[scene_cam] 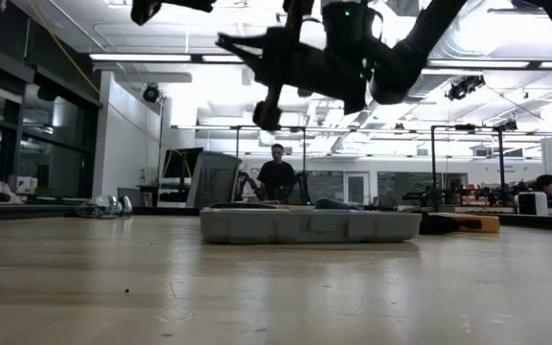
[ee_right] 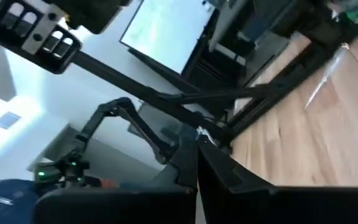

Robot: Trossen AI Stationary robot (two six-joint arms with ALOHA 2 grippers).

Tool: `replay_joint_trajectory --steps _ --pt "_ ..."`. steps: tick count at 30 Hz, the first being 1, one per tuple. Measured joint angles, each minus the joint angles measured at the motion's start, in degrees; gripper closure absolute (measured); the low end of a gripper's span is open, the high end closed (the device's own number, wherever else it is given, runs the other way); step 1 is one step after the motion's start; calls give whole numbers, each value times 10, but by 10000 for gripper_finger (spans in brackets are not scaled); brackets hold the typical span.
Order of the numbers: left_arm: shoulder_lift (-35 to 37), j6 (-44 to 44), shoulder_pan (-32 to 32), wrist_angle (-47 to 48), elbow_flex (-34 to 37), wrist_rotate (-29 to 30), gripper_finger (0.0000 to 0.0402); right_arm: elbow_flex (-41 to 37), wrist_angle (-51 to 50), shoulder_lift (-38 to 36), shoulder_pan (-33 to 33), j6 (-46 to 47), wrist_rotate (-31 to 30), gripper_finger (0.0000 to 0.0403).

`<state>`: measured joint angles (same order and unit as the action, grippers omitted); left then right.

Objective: Prefit tool cases
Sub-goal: Put the yellow pliers into the gray toolbox, then put the yellow tape measure into the gray toolbox

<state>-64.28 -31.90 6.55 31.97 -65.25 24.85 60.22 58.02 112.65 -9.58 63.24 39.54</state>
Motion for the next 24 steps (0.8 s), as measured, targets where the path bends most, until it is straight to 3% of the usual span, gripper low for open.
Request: replay_joint_trajectory --steps 3,6,10,15,24 --pt "0 0 0 8 0 6 366 7 -95 5 4 -62 -9 403" --pt "-8 0 0 12 0 7 366 0 -142 71 -1 -79 -24 403" --pt "-17 -2 -2 18 0 1 366 -12 -11 118 -22 24 1 403" --pt "-19 -4 -2 17 0 1 366 -14 -50 42 -17 -22 -10 403" --pt "-38 10 -19 43 0 10 366 -14 -372 -70 -9 -192 -54 403"
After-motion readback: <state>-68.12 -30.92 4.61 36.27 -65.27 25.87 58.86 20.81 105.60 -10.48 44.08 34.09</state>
